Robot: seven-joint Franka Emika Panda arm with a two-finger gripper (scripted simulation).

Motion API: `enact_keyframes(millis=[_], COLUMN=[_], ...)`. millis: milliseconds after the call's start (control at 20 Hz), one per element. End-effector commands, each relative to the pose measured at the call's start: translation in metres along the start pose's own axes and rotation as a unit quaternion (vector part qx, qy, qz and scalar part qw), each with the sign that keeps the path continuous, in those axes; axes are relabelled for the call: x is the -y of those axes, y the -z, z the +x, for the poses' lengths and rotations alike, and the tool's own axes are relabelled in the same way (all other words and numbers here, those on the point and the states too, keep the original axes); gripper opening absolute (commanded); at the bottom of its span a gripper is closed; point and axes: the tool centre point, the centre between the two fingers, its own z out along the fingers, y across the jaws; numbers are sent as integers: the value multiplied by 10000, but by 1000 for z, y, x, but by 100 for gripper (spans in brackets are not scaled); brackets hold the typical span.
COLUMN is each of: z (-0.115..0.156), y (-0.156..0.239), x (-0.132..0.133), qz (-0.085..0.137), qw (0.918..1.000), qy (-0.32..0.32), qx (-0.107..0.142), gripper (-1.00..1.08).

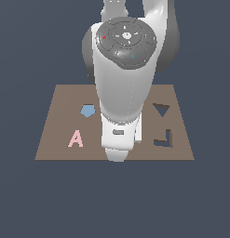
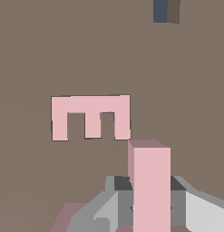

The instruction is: Insert a designated object into the corresponding slot on a board.

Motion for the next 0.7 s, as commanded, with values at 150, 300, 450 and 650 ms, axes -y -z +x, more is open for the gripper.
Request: enact_keyframes(millis=[150,300,450,650], z=[22,35,50,71], y=[1,1,1,1], x=[-19,-26,-32,-37], qz=[-2,-2,-2,-1], qw=[9928,9828,9684,9424], qy=[1200,1848,2493,3345], qx=[-6,-9,-12,-16], gripper=[-100,-100,-100,-100])
